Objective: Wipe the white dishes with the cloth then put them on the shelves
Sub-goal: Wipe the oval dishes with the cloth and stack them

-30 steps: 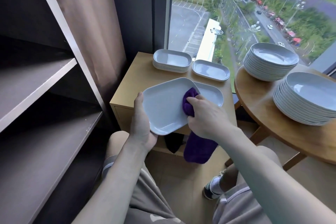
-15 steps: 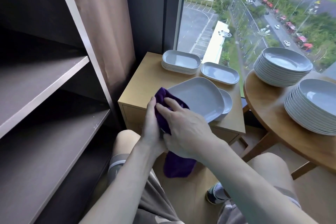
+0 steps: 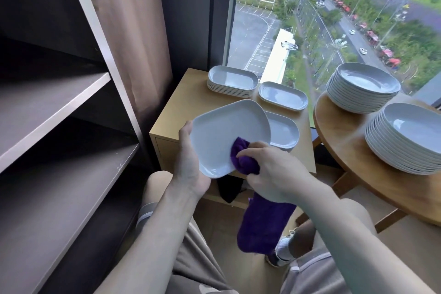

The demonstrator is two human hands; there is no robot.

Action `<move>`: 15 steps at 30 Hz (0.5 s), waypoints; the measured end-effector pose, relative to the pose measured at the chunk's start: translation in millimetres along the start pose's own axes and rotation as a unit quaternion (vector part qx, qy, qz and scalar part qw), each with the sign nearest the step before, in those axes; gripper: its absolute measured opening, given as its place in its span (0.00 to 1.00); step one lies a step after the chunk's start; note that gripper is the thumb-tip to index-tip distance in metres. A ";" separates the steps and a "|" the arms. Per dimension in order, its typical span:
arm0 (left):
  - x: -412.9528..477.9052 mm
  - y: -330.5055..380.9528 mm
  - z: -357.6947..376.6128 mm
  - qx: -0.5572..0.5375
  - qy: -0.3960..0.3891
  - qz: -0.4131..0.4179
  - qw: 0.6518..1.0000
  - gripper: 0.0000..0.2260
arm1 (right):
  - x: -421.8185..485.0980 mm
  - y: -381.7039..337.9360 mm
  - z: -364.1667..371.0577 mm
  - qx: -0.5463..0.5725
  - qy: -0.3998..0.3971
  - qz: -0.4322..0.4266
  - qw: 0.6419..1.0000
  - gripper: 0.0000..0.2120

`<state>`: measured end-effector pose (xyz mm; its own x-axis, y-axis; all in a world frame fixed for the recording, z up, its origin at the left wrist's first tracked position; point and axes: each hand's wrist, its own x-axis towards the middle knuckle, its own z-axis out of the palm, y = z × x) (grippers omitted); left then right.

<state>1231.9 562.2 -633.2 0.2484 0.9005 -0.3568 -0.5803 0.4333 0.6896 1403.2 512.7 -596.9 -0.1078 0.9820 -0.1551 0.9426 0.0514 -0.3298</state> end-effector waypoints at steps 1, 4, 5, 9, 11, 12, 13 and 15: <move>0.0 -0.6 -0.8 0.010 0.004 0.003 1.000 0.29 | 1.9 8.4 -2.3 0.005 0.007 0.017 1.000 0.26; -1.0 -2.0 0.1 0.043 0.012 0.007 0.999 0.29 | 6.1 26.9 -8.0 0.012 0.033 0.053 0.998 0.25; -1.8 -3.6 1.1 0.054 0.016 0.008 0.998 0.29 | 6.9 30.3 -9.1 0.015 0.044 0.061 0.997 0.25; -5.8 -10.8 8.6 0.088 0.025 0.011 0.996 0.27 | 12.9 33.5 -15.8 0.043 0.092 0.080 0.992 0.25; -7.2 -13.8 10.5 0.094 0.023 0.011 0.995 0.27 | 16.1 25.1 -19.7 0.049 0.102 0.081 0.990 0.22; -7.3 -14.1 10.6 0.092 0.019 0.010 0.995 0.26 | 16.9 19.2 -21.0 0.042 0.108 0.077 0.990 0.21; -6.7 -13.9 10.1 0.088 0.014 0.008 0.996 0.27 | 16.9 12.8 -21.9 0.035 0.116 0.071 0.990 0.20; -3.6 -14.2 8.9 0.081 0.008 0.004 0.997 0.28 | 14.8 -2.1 -23.2 0.028 0.127 0.045 0.990 0.20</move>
<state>1246.2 553.1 -636.1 0.2319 0.9037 -0.3600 -0.4486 0.4277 0.7847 1406.9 531.4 -577.0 0.0656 0.9966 0.0506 0.9247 -0.0416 -0.3783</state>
